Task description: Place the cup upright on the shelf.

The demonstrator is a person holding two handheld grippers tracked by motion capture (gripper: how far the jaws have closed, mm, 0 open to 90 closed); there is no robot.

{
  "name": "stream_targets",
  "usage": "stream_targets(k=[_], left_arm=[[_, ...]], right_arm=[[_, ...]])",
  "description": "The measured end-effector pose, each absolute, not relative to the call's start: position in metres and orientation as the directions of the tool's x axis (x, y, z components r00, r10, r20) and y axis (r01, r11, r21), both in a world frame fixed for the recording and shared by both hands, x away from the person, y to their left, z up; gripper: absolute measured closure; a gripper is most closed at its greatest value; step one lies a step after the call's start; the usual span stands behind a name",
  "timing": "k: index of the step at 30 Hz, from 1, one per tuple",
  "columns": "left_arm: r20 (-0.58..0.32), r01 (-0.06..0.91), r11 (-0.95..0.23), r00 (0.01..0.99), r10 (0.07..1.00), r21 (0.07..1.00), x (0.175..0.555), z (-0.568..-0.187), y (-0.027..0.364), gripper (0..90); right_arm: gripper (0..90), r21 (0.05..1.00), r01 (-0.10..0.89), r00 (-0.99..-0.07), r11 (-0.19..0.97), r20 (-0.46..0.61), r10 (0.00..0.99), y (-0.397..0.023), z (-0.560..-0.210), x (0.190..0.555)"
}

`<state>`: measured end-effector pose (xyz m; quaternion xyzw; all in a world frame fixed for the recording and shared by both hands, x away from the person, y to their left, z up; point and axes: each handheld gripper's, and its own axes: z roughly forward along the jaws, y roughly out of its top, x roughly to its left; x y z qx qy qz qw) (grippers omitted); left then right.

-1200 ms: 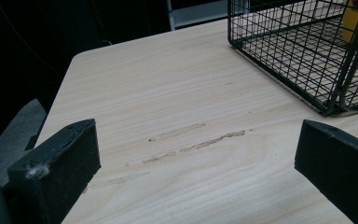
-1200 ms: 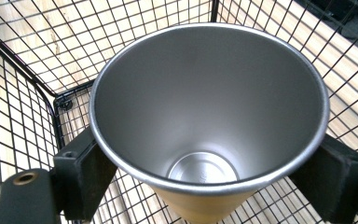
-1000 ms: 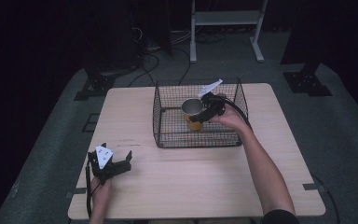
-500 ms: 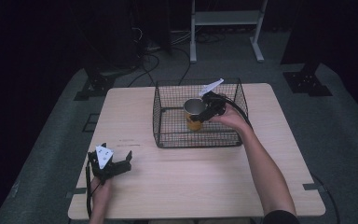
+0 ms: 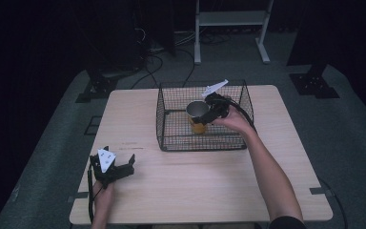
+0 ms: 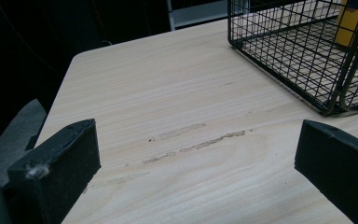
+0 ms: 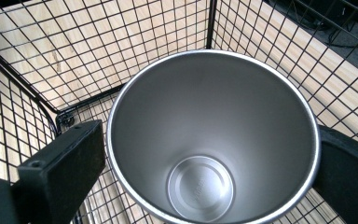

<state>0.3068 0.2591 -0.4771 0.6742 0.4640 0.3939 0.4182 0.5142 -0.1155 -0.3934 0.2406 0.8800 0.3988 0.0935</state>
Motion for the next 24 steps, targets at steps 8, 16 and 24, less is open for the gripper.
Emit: stream_targets(k=[8,16,24], left_arm=[[0.143,0.296,-0.220,0.259,0.955,0.929,0.3067,-0.4771,0.2591,0.0],[0.145,0.295,-0.221,0.259,0.955,0.930,0.3068,-0.4772,0.2589,0.0],[0.143,0.297,-0.220,0.259,0.955,0.929,0.3070,-0.4771,0.2592,0.0]], right_arm=[[0.8,0.731,0.365,-0.861,0.576,0.030,0.508,-0.1175,-0.3953,0.5150],[0.8,0.717,0.378,-0.864,0.586,0.046,0.501,-0.1166,-0.3932,0.5136],[0.8,0.707,0.382,-0.859,0.595,0.034,0.511,-0.1171,-0.3919,0.5129]])
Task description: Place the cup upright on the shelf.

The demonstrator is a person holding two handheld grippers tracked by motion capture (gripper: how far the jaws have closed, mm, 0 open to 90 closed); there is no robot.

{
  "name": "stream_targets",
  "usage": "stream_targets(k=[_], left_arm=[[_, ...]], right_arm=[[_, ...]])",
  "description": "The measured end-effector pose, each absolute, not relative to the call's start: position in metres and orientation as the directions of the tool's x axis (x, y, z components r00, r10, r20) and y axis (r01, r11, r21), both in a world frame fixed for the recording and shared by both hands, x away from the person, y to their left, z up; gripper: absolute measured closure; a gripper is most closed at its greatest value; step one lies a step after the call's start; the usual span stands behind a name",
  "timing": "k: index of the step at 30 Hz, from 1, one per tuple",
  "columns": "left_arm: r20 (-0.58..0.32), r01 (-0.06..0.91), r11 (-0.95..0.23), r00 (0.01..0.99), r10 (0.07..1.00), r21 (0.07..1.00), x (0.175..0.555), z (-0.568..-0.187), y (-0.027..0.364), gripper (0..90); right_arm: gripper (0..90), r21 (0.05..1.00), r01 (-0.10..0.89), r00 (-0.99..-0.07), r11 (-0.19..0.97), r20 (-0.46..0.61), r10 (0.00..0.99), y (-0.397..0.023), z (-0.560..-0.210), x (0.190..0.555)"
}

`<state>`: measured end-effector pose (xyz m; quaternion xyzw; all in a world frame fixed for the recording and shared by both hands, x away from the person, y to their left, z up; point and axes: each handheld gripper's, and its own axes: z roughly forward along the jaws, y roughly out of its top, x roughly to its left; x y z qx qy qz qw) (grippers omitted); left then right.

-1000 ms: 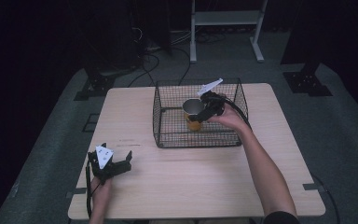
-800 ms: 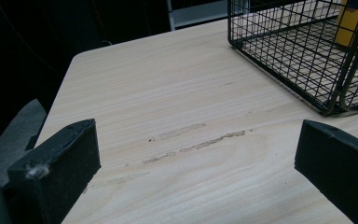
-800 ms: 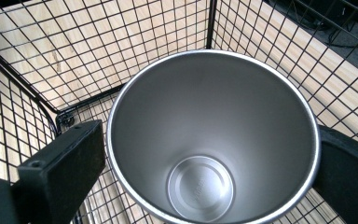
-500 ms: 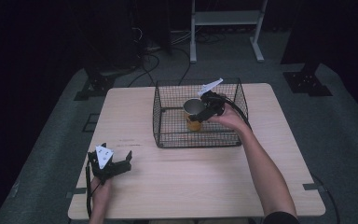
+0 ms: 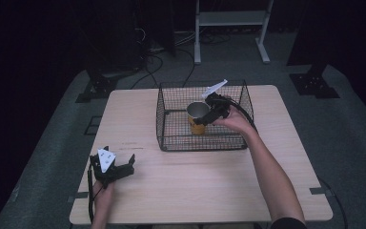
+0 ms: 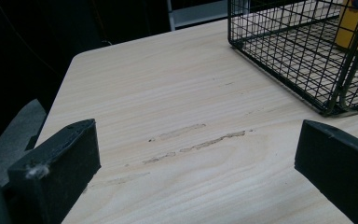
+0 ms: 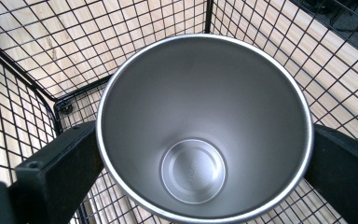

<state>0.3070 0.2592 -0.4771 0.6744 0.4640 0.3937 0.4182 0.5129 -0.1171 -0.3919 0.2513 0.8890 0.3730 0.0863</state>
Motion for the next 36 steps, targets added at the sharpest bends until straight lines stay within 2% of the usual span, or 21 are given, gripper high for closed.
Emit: stream_targets(k=[16,19,28,36], left_arm=[[0.145,0.295,-0.221,0.259,0.955,0.930,0.307,-0.477,0.259,0.0],[0.142,0.296,-0.218,0.258,0.956,0.930,0.307,-0.477,0.259,0.0],[0.147,0.295,-0.222,0.257,0.955,0.929,0.307,-0.477,0.259,0.0],[0.146,0.297,-0.223,0.259,0.955,0.928,0.307,-0.477,0.259,0.0]], right_arm=[[0.9,0.687,0.399,-0.857,0.607,0.044,0.514,-0.118,-0.391,0.508],[0.9,0.727,0.404,-0.855,0.555,0.084,0.511,-0.121,-0.391,0.507],[0.9,0.777,0.359,-0.846,0.518,0.036,0.532,-0.125,-0.372,0.498],[0.9,0.823,0.309,-0.863,0.476,0.032,0.505,-0.135,-0.351,0.478]])
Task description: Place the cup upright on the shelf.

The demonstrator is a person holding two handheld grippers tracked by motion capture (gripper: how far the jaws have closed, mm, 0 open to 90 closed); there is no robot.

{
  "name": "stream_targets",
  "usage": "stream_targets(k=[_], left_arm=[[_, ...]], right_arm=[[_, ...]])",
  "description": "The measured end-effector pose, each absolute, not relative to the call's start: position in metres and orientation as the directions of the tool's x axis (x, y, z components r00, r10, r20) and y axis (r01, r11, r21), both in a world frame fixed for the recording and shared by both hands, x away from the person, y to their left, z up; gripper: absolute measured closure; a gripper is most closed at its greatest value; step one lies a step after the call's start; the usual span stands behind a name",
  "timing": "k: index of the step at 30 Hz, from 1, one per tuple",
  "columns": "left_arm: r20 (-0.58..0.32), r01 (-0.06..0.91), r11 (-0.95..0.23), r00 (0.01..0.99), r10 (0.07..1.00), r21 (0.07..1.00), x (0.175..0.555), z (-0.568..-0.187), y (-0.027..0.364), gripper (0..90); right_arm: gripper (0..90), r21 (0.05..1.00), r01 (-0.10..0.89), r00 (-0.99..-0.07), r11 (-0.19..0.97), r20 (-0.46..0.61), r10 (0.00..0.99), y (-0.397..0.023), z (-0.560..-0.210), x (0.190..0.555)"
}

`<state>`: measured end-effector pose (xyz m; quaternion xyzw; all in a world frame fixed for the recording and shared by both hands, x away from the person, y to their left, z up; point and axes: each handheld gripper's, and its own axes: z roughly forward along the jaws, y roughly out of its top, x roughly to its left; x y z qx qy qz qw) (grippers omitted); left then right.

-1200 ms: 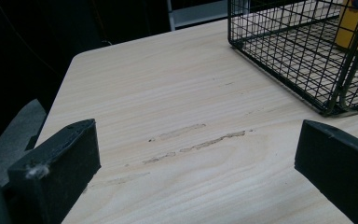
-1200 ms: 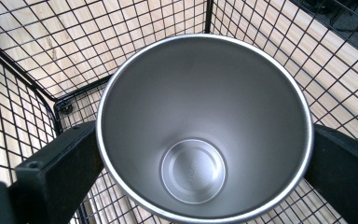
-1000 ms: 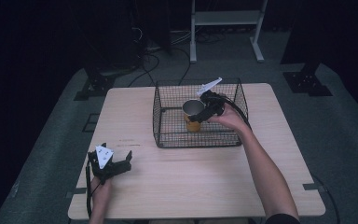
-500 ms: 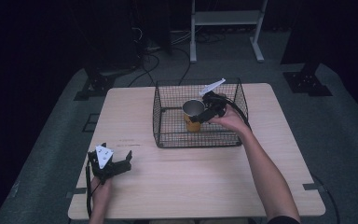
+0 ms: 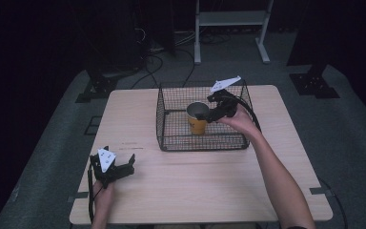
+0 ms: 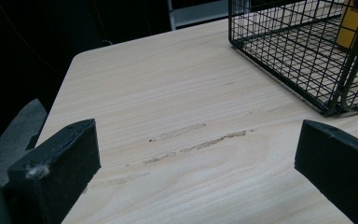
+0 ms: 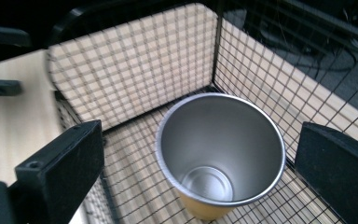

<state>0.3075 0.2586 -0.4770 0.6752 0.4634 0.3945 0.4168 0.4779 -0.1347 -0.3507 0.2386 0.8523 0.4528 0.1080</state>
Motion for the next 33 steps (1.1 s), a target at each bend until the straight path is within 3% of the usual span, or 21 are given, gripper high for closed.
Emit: stream_targets(k=[9,33], left_arm=[[0.156,0.294,-0.232,0.262,0.952,0.927,0.307,-0.477,0.258,0.0],[0.159,0.295,-0.235,0.260,0.952,0.926,0.307,-0.477,0.258,0.0]], right_arm=[[1.0,0.839,0.272,-0.870,0.472,0.005,0.492,-0.152,-0.339,0.443],[1.1,0.832,0.276,-0.885,0.481,0.025,0.465,-0.174,-0.355,0.392]])
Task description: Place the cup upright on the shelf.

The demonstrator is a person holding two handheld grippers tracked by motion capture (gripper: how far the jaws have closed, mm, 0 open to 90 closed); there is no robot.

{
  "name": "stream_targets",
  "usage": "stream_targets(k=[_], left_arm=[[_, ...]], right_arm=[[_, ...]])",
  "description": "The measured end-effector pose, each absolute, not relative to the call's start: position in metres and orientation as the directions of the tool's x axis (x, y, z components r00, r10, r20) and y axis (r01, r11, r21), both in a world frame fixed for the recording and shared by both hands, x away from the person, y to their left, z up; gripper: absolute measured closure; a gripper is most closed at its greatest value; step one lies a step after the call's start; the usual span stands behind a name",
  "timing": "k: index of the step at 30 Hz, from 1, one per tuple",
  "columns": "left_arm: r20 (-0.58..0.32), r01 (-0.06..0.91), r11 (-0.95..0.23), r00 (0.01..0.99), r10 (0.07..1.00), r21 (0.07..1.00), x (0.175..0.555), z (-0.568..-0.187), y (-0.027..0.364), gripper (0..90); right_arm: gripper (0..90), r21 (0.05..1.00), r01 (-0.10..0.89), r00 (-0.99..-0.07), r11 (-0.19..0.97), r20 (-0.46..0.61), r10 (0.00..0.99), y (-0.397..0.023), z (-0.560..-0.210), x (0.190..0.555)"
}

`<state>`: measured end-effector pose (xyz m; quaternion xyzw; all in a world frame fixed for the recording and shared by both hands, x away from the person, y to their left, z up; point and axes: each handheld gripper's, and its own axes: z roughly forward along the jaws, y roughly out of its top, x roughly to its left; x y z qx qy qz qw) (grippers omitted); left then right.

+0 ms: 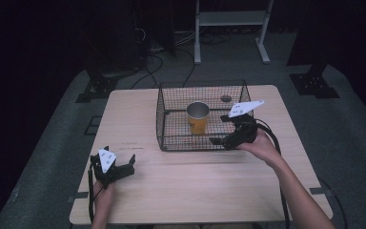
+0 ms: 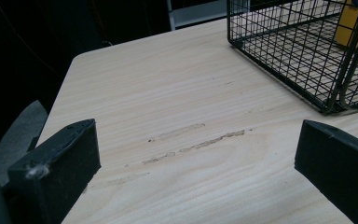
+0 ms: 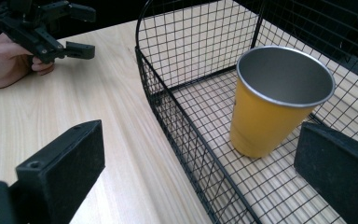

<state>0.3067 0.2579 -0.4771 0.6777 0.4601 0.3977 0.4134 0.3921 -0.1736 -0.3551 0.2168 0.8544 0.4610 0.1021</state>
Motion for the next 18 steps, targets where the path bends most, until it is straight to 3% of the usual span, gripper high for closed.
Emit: stream_targets(k=[18], left_arm=[[0.158,0.294,-0.234,0.259,0.953,0.927,0.307,-0.477,0.258,0.0]], right_arm=[[1.2,0.834,0.320,-0.866,0.450,0.065,0.495,-0.202,-0.379,0.363]])
